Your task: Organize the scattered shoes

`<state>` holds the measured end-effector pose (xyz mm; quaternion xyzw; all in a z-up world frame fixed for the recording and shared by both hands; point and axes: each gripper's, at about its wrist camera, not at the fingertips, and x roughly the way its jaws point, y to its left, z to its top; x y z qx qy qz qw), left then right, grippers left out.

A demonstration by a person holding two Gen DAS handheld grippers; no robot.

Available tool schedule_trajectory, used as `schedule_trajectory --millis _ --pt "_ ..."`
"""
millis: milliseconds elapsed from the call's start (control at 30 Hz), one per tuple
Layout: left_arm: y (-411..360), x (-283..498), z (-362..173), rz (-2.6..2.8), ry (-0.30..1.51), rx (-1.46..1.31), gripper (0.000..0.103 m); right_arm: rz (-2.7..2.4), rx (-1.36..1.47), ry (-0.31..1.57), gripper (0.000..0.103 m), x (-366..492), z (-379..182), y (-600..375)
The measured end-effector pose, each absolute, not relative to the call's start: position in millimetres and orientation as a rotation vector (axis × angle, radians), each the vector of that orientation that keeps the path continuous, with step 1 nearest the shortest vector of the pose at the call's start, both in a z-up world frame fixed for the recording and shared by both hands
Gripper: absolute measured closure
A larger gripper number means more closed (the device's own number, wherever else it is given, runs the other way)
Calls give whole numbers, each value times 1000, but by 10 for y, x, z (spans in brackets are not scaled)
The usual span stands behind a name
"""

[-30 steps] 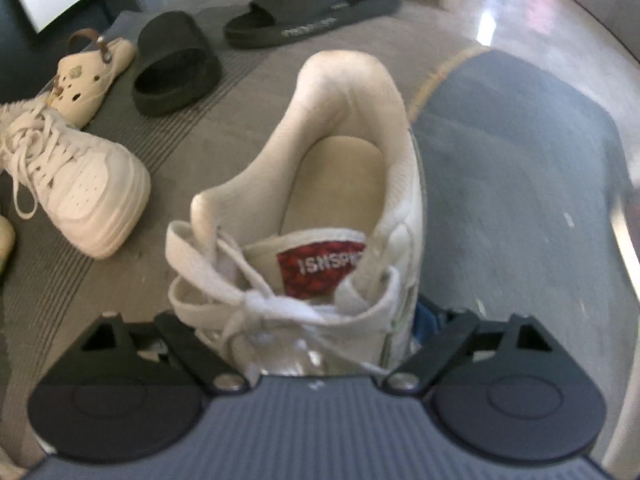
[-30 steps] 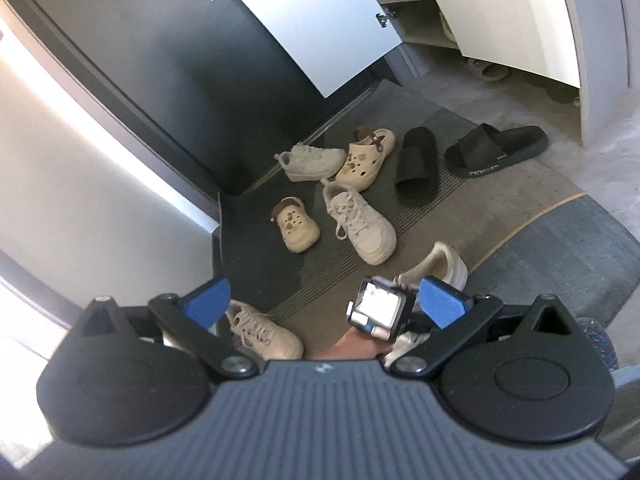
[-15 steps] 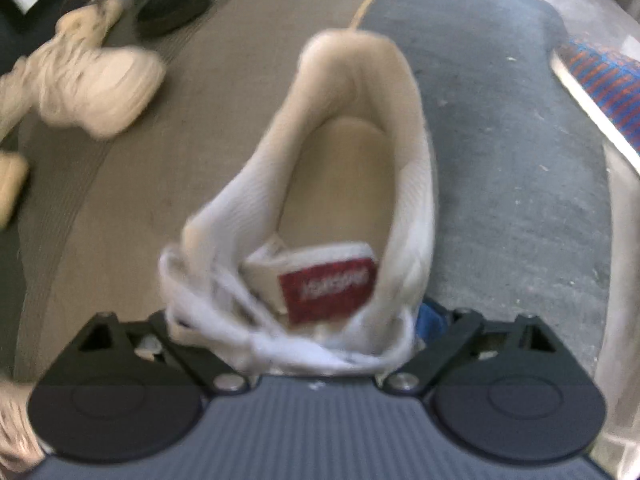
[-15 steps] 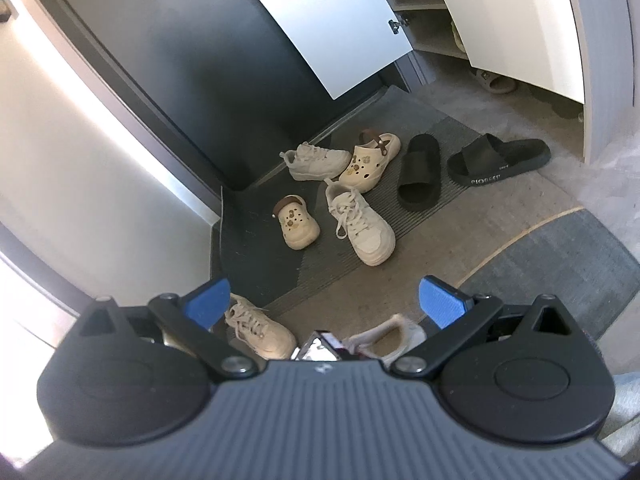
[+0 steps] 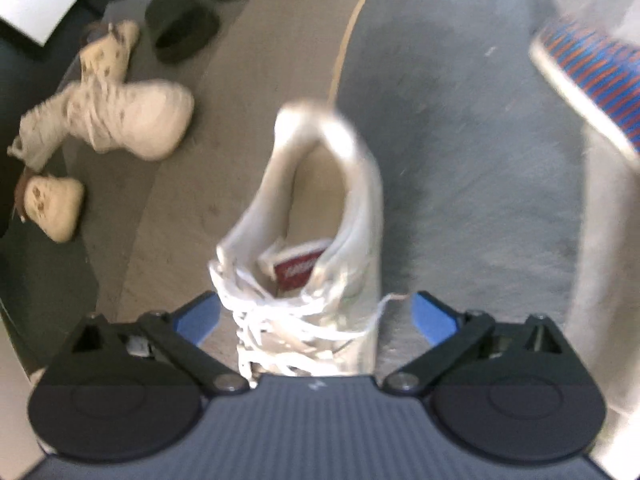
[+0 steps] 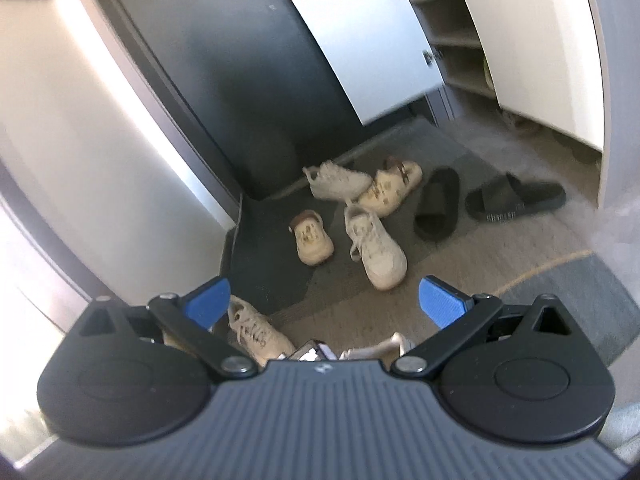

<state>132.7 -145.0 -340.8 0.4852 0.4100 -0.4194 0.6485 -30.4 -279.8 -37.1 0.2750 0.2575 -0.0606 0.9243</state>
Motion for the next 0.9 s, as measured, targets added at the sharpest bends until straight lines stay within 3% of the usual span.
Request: schedule_trajectory --millis 100,367,800,900 --pt "-1552 1240 -2942 -936 929 1018 0 -101 534 487 0 -387 -332 -2762" --pt "-1499 1284 -1497 -848 947 479 0 -111 535 436 0 -496 -300 -2786" --pt "-754 1140 -206 -437 826 156 0 -122 439 400 0 -583 -346 -2672" --pt "-575 964 -2 -412 767 110 0 -48 351 472 0 -490 -387 -2525"
